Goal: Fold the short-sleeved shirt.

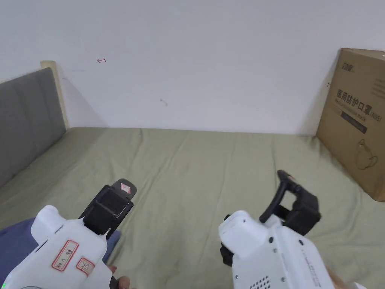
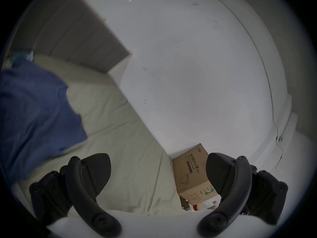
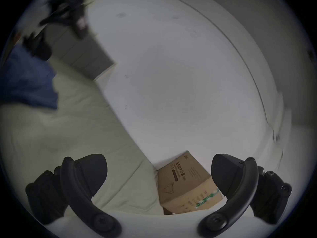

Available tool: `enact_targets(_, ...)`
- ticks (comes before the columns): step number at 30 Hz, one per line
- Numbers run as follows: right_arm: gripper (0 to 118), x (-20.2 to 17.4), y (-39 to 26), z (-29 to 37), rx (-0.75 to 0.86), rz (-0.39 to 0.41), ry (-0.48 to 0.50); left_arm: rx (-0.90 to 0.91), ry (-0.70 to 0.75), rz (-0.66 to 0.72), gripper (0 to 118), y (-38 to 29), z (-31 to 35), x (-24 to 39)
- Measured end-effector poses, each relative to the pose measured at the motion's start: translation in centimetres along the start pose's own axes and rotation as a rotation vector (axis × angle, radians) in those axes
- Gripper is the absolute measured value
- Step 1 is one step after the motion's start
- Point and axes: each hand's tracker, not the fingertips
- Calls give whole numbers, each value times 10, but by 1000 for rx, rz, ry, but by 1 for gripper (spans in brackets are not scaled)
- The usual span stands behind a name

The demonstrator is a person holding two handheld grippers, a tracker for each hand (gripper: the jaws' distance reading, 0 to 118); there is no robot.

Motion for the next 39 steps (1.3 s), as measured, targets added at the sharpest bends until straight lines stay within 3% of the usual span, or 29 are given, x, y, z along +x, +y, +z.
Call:
enact_targets(3,118,-9,-2,-1,-3,-2,62,-4,8,4,113,-3,0,-6)
enact_targets(5,118,-4,-2,-4,-28,-135,77,3,29,-68,113,-3,0,4)
enact_targets(8,118,23,-5,-12,-108,-534,109,44,77,-347,113,0,2,37)
enact_targets(13,118,61,-48,-22,-236,-1246,110,125,103,-997,113,-19,1,82)
enact_targets(15,118,58,-67,-20,-281,-1352,43,133,84,-1124,113,-29,2,86)
enact_targets(16,118,56,-72,-18,-297,-1354,14,122,84,-1132,113,-30,1,84)
enact_targets(18,118,52,-74,-13,-275,-1278,-3,104,100,-1091,113,-31,-2,83)
enact_targets(22,118,51,-59,-5,-162,-1067,-35,134,125,-1039,113,-31,-3,76)
enact_targets(25,118,52,-50,-3,-123,-1002,-39,139,107,-1005,114,-26,-1,75)
enact_targets(39,118,54,-52,-5,-155,-1040,-3,129,90,-1019,114,-25,1,77)
